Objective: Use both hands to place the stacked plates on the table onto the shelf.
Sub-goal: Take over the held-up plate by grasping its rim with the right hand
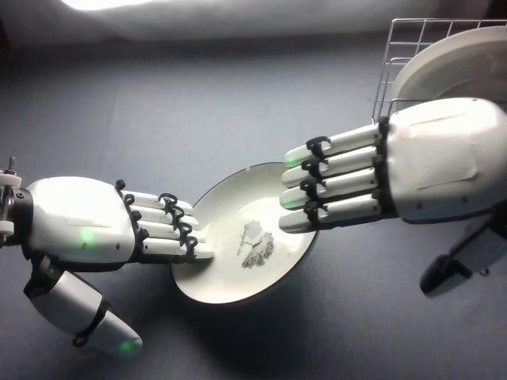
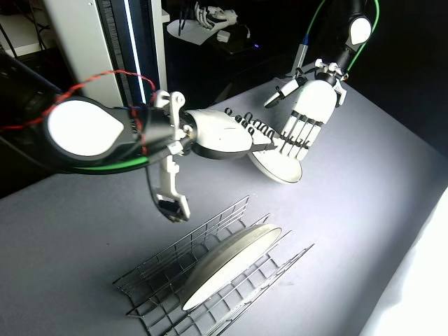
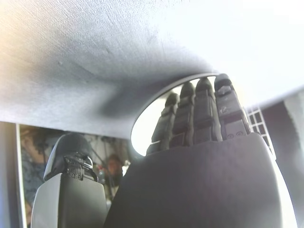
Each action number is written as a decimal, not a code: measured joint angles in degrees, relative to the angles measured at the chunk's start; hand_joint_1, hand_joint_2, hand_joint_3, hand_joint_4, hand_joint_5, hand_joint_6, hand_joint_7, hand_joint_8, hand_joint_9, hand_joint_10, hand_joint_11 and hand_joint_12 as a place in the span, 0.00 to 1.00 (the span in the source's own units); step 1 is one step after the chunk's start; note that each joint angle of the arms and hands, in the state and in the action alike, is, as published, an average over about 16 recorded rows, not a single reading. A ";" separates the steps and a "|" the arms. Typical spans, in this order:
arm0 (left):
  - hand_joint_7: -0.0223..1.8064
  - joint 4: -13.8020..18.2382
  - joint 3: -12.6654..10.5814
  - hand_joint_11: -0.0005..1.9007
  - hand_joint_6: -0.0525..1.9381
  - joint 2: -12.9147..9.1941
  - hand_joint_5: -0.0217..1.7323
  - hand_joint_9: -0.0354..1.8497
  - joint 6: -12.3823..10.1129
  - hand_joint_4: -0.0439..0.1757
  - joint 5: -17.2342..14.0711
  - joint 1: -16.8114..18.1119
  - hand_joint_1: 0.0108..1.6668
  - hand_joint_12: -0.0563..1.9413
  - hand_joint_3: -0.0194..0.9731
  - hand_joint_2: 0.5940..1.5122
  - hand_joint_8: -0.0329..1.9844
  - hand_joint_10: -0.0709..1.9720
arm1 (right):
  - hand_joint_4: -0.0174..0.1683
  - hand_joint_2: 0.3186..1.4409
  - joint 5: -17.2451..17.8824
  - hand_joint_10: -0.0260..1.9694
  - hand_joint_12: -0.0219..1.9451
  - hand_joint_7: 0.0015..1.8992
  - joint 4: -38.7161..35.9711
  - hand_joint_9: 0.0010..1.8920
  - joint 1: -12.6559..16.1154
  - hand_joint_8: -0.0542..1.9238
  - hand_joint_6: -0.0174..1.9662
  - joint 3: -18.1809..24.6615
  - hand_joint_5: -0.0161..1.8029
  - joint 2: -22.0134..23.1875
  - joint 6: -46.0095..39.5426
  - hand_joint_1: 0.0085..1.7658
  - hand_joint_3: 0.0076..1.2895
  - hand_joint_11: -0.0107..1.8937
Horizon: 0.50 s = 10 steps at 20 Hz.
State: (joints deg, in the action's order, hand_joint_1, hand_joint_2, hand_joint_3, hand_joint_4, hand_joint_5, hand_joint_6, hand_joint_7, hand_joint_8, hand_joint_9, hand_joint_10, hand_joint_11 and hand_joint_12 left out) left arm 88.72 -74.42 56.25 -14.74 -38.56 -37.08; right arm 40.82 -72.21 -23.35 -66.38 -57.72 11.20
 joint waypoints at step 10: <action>0.03 0.42 -0.12 0.01 0.01 0.02 0.02 0.03 0.00 0.17 -0.04 0.00 0.00 0.01 0.03 0.55 0.02 0.03 | 0.12 0.45 -6.75 0.02 0.01 0.01 0.62 0.01 -0.48 0.04 0.02 -1.47 0.02 -7.17 -0.05 0.59 0.01 0.01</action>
State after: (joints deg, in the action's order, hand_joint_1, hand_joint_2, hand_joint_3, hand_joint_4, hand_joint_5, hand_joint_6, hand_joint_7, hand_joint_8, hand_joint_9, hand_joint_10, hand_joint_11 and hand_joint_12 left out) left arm 89.15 -74.53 56.27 -14.74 -38.60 -37.08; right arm 34.06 -71.59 -23.83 -67.85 -64.89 11.15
